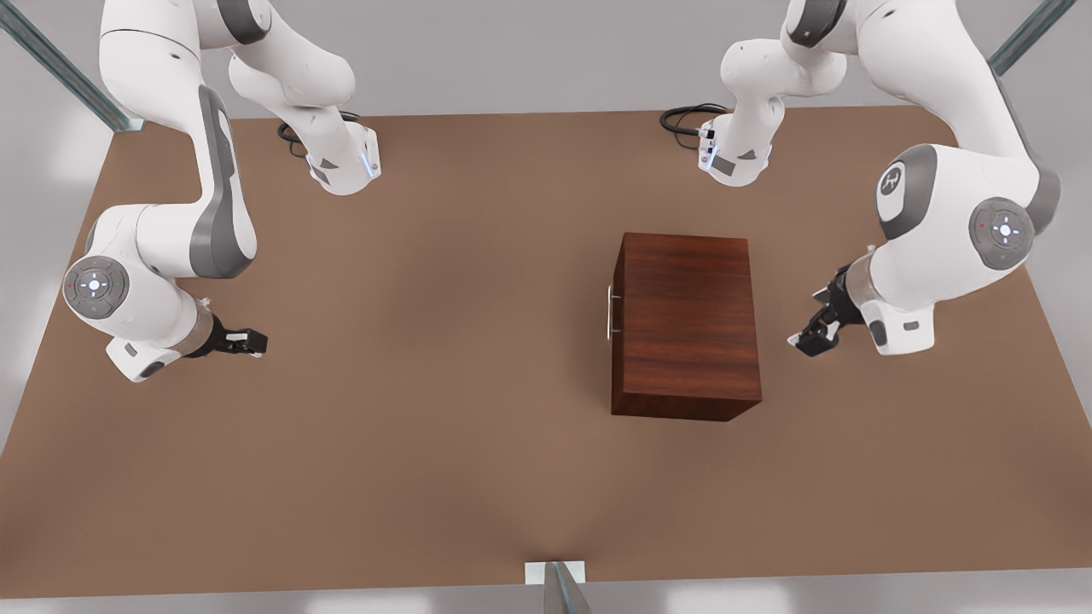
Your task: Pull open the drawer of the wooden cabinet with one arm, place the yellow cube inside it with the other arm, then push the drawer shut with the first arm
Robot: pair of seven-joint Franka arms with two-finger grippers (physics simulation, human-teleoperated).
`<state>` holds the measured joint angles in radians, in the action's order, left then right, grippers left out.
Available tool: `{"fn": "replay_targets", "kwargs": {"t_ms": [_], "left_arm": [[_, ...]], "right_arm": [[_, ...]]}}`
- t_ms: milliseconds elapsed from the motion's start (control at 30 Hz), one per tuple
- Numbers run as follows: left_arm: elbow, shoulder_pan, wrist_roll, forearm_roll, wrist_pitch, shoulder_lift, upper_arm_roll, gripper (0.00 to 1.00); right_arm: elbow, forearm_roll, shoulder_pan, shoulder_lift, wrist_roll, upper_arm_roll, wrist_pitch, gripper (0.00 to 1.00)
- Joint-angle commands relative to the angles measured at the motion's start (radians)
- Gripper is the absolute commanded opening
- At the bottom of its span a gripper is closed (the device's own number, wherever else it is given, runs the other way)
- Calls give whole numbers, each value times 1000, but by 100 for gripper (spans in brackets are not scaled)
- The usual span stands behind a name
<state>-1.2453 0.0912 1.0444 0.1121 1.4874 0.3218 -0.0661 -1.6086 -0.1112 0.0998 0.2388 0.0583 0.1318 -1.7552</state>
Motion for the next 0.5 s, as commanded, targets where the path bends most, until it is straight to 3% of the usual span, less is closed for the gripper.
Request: {"fn": "replay_targets", "kwargs": {"t_ms": [0, 467], "left_arm": [[0, -1, -1043, -3, -1, -3, 0, 100], [0, 1, -1043, -12, -1, -1, 0, 100]], "right_arm": [[-1, 1, 0, -1, -14, 0, 0, 100], [1, -1, 0, -1, -14, 0, 0, 100]]}}
